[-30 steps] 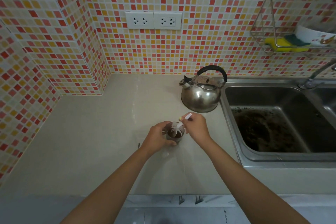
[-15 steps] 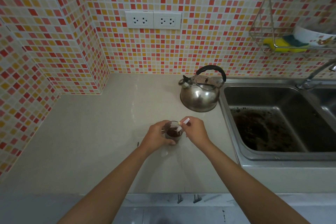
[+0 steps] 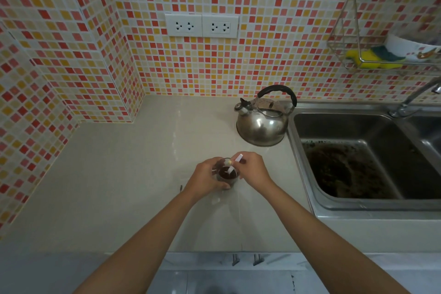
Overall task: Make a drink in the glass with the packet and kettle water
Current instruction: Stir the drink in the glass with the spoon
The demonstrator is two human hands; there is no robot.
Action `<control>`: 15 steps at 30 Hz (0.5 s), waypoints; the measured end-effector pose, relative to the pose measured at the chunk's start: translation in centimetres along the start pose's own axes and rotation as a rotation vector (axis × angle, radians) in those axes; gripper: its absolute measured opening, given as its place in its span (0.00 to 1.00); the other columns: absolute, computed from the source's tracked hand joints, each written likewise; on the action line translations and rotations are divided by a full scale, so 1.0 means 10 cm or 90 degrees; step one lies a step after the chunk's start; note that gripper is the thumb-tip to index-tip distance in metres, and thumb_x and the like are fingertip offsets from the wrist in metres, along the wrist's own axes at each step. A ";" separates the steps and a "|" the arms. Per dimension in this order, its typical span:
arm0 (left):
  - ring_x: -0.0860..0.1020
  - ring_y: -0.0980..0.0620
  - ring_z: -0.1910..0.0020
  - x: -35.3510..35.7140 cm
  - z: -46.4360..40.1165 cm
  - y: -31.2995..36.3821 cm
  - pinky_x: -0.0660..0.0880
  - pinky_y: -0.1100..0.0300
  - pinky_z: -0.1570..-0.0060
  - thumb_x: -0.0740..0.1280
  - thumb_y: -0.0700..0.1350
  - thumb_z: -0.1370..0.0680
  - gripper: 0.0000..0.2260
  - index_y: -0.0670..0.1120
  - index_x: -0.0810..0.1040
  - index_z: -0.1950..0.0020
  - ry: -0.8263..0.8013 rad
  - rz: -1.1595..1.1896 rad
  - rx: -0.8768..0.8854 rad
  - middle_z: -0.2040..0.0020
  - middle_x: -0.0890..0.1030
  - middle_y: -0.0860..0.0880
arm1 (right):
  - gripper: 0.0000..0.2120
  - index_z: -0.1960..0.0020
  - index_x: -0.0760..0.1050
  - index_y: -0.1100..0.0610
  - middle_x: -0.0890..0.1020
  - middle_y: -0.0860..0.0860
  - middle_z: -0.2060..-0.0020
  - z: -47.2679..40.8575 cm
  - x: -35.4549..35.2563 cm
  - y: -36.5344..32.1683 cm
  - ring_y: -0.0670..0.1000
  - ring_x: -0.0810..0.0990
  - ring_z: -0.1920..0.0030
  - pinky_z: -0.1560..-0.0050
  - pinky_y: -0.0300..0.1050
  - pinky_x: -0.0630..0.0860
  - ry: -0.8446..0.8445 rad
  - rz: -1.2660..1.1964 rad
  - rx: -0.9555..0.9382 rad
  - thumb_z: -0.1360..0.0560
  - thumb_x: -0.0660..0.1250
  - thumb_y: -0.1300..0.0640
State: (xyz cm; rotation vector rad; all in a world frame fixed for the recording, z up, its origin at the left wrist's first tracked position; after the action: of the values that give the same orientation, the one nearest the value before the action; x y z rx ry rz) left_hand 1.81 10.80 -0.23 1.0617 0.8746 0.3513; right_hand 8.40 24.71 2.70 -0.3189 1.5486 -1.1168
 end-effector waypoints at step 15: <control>0.79 0.47 0.40 0.00 -0.01 -0.02 0.75 0.53 0.36 0.82 0.36 0.42 0.36 0.42 0.76 0.35 -0.001 0.019 -0.009 0.40 0.81 0.45 | 0.07 0.62 0.81 0.60 0.78 0.47 0.71 0.02 -0.15 -0.09 0.48 0.77 0.67 0.63 0.43 0.74 0.141 -0.156 0.061 0.27 0.66 0.61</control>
State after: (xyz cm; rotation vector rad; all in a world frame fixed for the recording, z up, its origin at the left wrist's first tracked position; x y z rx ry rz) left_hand 1.70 10.71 -0.42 1.0632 0.8543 0.3805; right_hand 8.73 25.28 4.34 -0.3356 1.6753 -1.4530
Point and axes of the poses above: each hand's wrist, its own z-axis away from the middle knuckle, its own x-axis out of the palm, y = z × x, the point moved 1 cm from there along -z, towards the middle knuckle
